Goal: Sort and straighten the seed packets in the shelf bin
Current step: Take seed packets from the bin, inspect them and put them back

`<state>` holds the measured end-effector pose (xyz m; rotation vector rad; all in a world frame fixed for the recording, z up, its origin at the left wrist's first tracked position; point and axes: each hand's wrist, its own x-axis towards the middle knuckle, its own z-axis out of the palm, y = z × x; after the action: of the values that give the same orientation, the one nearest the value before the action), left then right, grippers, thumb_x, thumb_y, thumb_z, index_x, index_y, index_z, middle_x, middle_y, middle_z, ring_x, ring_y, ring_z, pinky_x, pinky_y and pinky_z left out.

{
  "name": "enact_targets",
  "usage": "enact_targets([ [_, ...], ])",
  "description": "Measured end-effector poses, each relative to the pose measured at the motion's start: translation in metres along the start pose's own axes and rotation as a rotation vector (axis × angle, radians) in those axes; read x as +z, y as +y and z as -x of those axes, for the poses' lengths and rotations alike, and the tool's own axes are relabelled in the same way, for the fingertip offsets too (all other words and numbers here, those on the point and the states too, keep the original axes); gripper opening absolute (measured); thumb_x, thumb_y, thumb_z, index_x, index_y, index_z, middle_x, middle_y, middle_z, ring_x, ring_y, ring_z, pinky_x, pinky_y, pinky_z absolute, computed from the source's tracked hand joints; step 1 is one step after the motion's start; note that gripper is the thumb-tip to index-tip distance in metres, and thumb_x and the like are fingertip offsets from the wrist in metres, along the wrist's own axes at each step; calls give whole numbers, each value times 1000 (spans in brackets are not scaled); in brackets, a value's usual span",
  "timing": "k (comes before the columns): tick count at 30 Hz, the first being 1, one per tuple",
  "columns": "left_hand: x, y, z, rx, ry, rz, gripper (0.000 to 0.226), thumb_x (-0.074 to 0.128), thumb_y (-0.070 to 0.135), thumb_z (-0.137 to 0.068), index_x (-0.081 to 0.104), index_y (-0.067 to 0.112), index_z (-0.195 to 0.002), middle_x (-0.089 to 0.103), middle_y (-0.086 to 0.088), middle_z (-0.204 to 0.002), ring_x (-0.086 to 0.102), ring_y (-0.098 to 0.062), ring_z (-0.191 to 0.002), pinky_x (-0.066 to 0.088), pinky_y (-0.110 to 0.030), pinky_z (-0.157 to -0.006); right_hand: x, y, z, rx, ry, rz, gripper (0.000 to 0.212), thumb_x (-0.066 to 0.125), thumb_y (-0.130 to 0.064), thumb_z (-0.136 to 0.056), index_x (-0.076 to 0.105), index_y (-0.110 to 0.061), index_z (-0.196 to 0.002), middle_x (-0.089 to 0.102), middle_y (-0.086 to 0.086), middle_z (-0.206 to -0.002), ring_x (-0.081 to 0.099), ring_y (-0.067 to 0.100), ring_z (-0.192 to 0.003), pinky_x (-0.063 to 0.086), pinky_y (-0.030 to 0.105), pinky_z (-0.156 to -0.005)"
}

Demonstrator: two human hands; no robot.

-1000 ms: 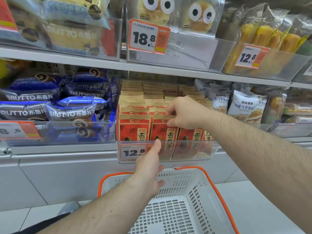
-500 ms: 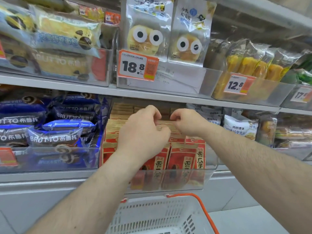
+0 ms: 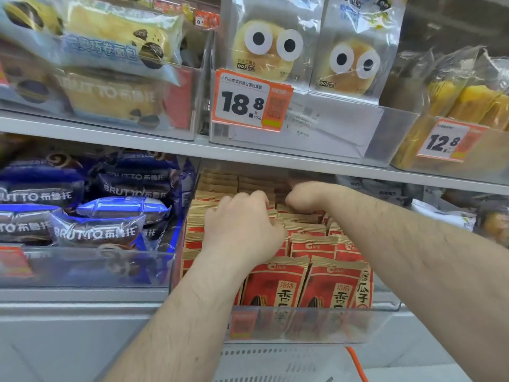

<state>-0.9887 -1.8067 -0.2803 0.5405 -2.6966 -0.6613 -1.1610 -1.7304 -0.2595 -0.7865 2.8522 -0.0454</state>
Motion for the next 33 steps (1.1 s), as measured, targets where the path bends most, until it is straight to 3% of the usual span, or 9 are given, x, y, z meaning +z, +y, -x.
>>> enact_targets([
  [3, 2, -1, -2, 4, -4, -2, 42, 59, 47, -91, 54, 31, -130, 60, 5, -124, 51, -20, -119, 44, -47, -103, 1, 0, -7, 20, -26, -64, 16, 47, -26, -97, 59, -16, -103, 56, 2, -100, 53, 17, -91, 40, 33, -80],
  [5, 3, -2, -3, -3, -8, 11, 42, 59, 47, -91, 55, 31, -130, 60, 6, -124, 52, -20, -118, 44, -47, -103, -1, -1, -6, 19, -45, -47, 15, 49, -27, -94, 56, -20, -83, 54, -1, -84, 52, 14, -77, 40, 30, -70],
  [7, 4, -3, -4, -5, -5, 22, 42, 59, 47, -90, 55, 31, -129, 61, 6, -123, 52, -20, -118, 44, -47, -103, -4, -2, 0, 12, -50, -7, 15, 50, -29, -93, 58, -17, -90, 53, -2, -85, 52, 17, -82, 38, 31, -72],
  [11, 4, -3, -4, -17, -8, 53, 41, 59, 47, -91, 56, 32, -129, 60, 7, -123, 52, -19, -117, 45, -47, -103, -9, 1, 15, -26, 31, 85, 46, 56, -36, -92, 57, -7, -127, 58, 11, -118, 52, 24, -101, 42, 31, -82],
  [13, 3, -3, -4, -23, -9, 72, 40, 59, 47, -91, 56, 32, -128, 61, 7, -122, 53, -19, -115, 46, -47, -102, -9, 5, 22, -77, 71, 88, 42, 61, -36, -88, 61, -6, -118, 61, 8, -110, 55, 23, -97, 49, 33, -81],
  [16, 3, -3, -4, -22, -5, 77, 37, 59, 47, -91, 57, 33, -125, 61, 8, -120, 54, -19, -113, 47, -47, -101, -8, 15, 34, -146, 77, 41, 21, 65, -33, -81, 67, -12, -86, 67, 3, -85, 63, 23, -81, 49, 30, -63],
  [21, 3, -3, -4, -24, -9, 108, 36, 59, 47, -91, 58, 32, -124, 62, 8, -119, 54, -18, -114, 48, -47, -100, -12, 27, 55, -216, 78, -68, 21, 69, -35, -86, 75, -20, -98, 67, -7, -104, 58, 1, -82, 45, 22, -65],
  [24, 2, -4, -4, -20, -10, 124, 35, 60, 45, -92, 58, 33, -124, 62, 9, -120, 54, -18, -114, 49, -47, -100, -11, 32, 67, -232, 66, -66, 23, 67, -42, -88, 76, -22, -96, 70, -8, -99, 63, 4, -84, 52, 26, -76],
  [33, 2, -4, -3, -17, -11, 128, 33, 59, 45, -92, 60, 33, -122, 64, 10, -117, 56, -16, -111, 49, -46, -99, 0, 35, 82, -184, 27, -96, 40, 62, -60, -84, 78, -23, -85, 76, -2, -88, 70, 12, -81, 58, 36, -76],
])
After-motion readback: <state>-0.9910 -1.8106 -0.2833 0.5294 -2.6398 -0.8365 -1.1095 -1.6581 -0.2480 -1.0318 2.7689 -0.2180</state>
